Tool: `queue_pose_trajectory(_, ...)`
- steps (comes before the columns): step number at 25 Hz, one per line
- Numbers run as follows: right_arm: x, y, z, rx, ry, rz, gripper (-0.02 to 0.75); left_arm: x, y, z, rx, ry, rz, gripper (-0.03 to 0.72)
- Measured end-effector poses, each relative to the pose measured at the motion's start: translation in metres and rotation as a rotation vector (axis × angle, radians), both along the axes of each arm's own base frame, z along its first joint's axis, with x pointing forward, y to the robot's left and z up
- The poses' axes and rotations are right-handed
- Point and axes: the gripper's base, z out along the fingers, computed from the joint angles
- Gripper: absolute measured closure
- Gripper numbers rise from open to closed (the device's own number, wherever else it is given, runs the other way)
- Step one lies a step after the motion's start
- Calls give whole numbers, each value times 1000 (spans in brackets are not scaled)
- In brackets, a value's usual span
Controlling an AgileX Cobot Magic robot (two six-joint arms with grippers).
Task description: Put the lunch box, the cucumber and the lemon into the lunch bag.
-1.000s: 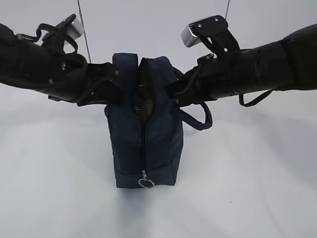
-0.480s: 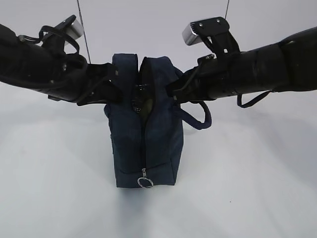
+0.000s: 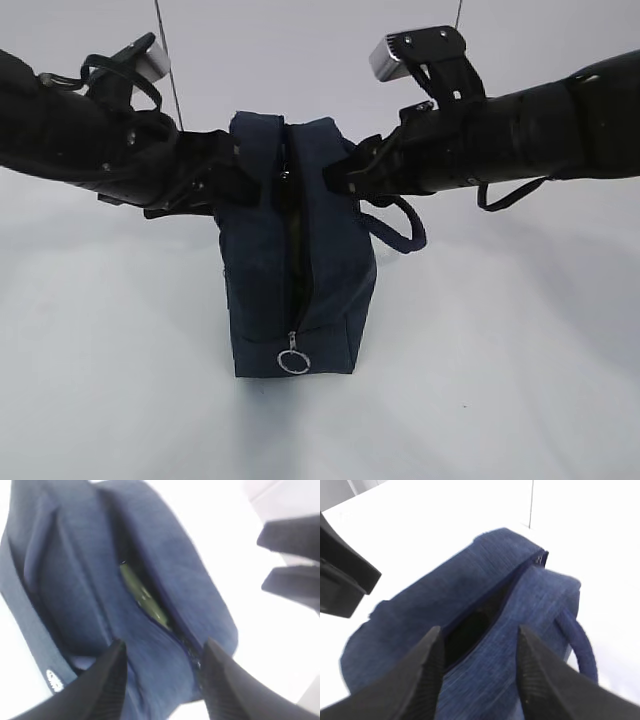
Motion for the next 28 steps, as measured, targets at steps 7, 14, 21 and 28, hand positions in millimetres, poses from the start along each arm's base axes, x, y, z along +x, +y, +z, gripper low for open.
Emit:
queue_pose_trajectory(7,-14,-5,34,4,-90,16,370,-14,3,30,-33,-69,-38,334)
queue_pose_trajectory(14,-45,-12,63,-47,-53,93,370,-39,12,60,87,-223,-222,333)
queue_pose_trajectory(21,-81,-15,46,-186,281,317,370,-45,17,58,210,-255,-323,333)
queue_pose_trajectory(28,-99,-26,32,-290,546,325,370,-38,14,42,238,-221,-350,333)
